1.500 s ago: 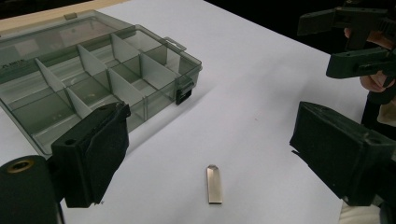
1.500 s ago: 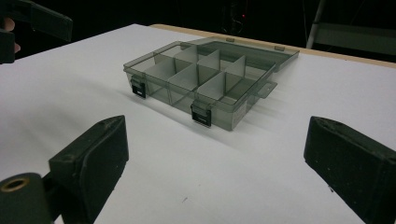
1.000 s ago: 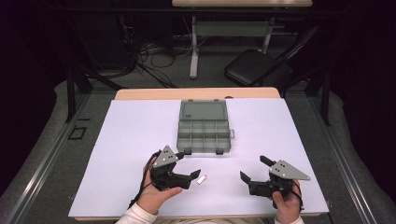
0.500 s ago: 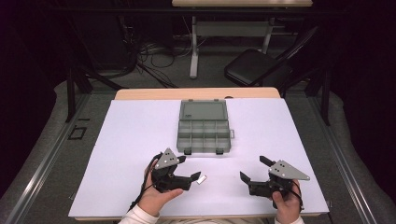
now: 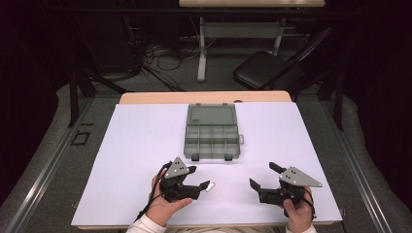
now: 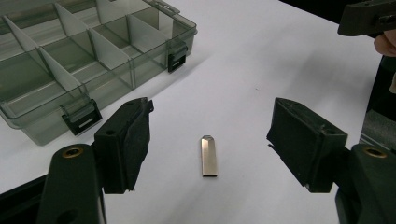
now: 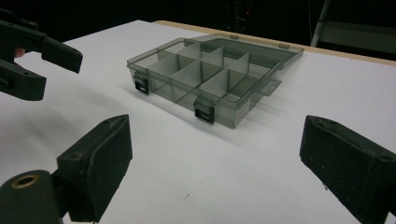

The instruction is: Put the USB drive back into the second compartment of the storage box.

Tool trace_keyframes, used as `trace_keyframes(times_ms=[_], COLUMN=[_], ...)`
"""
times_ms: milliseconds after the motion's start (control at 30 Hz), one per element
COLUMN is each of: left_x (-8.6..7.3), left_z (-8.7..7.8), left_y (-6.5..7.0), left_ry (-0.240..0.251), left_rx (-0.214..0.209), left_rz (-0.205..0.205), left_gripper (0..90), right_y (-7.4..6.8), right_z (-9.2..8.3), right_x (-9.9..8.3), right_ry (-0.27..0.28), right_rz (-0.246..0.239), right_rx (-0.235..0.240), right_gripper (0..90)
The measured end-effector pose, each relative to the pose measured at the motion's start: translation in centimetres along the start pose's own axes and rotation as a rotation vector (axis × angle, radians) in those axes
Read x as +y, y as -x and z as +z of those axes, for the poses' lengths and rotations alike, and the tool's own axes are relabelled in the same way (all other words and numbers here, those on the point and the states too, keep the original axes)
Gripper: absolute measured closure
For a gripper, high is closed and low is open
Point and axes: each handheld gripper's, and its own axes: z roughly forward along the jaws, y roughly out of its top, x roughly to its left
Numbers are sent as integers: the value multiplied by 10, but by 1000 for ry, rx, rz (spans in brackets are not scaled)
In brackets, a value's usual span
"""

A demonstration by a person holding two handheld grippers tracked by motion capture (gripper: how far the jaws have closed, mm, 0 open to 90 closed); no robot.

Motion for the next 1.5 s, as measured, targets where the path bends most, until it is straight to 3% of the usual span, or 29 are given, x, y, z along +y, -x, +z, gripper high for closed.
trace_keyframes(times_ms=[567, 833, 1000, 1133, 1200, 1500], left_x=[-8, -10, -11, -11, -13, -14], left_z=[9, 11, 13, 15, 19, 26], left_y=[5, 5, 7, 8, 6, 4], left_ry=[-14, -15, -26, -37, -59, -86], left_rx=[19, 15, 36, 56, 62, 63], left_rz=[37, 18, 8, 18, -3, -2], left_gripper=[340, 386, 440, 439, 427, 439], right_y=[0, 0, 0, 0, -1, 0], right_z=[0, 0, 1, 1, 1, 1], right_x=[0, 0, 0, 0, 0, -1], right_ry=[-2, -5, -7, -7, -8, -12], right_rz=[-1, -2, -3, -3, -4, -6], right_rx=[4, 6, 7, 8, 8, 11], right_gripper=[105, 127, 128, 128, 128, 134])
